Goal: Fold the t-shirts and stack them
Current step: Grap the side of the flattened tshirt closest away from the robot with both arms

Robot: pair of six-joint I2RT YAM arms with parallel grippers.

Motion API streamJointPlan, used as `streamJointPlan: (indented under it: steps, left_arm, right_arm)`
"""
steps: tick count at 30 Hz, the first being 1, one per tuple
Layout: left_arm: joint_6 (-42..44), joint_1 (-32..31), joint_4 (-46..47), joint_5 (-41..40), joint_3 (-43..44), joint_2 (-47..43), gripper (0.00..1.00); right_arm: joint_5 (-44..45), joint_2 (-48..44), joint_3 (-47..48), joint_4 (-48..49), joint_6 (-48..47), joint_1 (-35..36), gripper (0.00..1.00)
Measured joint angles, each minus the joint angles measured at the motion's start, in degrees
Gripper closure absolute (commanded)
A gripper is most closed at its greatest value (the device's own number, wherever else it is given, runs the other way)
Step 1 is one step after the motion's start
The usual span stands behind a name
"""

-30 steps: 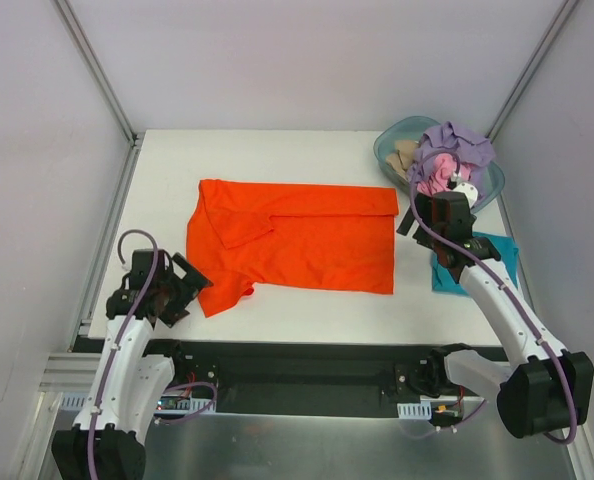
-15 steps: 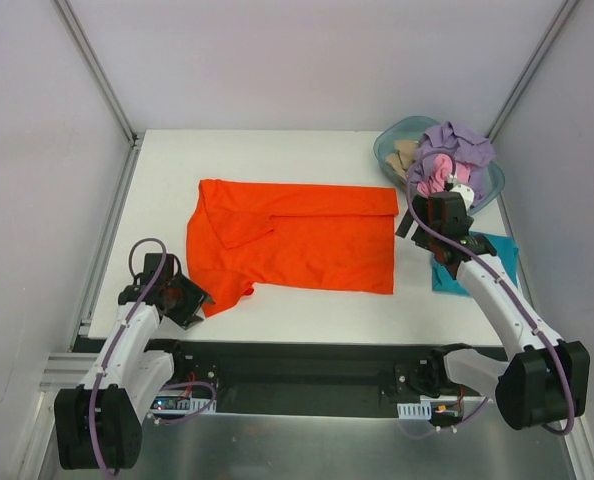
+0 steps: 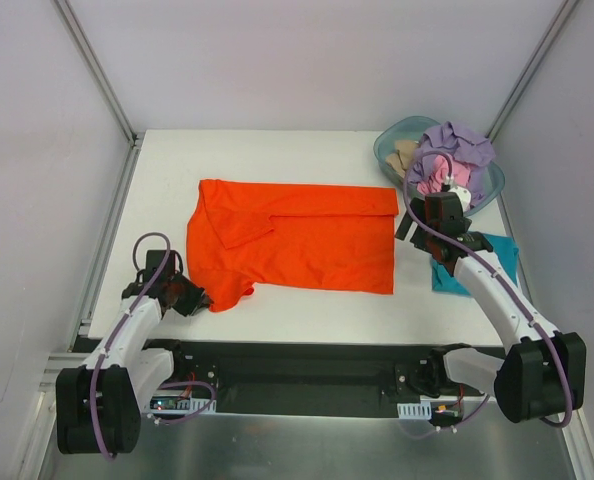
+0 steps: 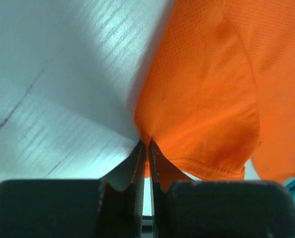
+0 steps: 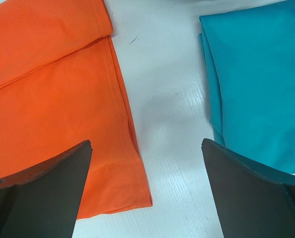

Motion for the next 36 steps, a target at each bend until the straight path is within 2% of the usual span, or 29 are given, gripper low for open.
streamJointPlan:
  steps: [8, 12, 15, 18, 23, 27, 31, 36]
  left_arm:
    - [2.29, 0.00, 0.92, 1.86, -0.22, -0.31, 1.00]
    - [2.47, 0.00, 0.85, 3.34, -0.26, -3.17, 1.00]
    - [2.51, 0.00, 0.87, 4.57, -0.26, -4.98, 1.00]
    - [2.62, 0.00, 0.81, 5.33, -0.20, -5.77, 1.00]
    - [3.28, 0.00, 0.37, 6.43, 1.01, -5.86, 1.00]
    - [3.34, 0.00, 0.17, 6.56, 1.73, -5.95, 1.00]
    - [3.30, -0.02, -1.31, 6.12, 1.81, -7.26, 1.00]
    - [3.28, -0.02, -2.69, 4.63, 1.81, -9.42, 1.00]
  right_arm:
    - [-1.60, 0.35, 1.40, -4.11, 0.50, 0.44, 0.02]
    - [-2.08, 1.64, 2.10, -9.03, 0.72, 4.90, 0.03]
    - [-2.73, 4.24, 2.78, -13.27, 1.27, 10.60, 0.14]
    - [-6.45, 7.34, 2.82, -16.04, 2.23, 13.00, 0.17]
    - [-10.12, 9.14, -0.79, -16.74, 4.66, 13.00, 0.29]
    - [-11.13, 10.58, -2.84, -16.50, 6.54, 12.90, 0.44]
    - [-11.23, 13.07, -2.97, -14.71, 7.89, 12.09, 0.52]
    - [-11.08, 15.72, -2.97, -13.55, 8.02, 9.22, 0.58]
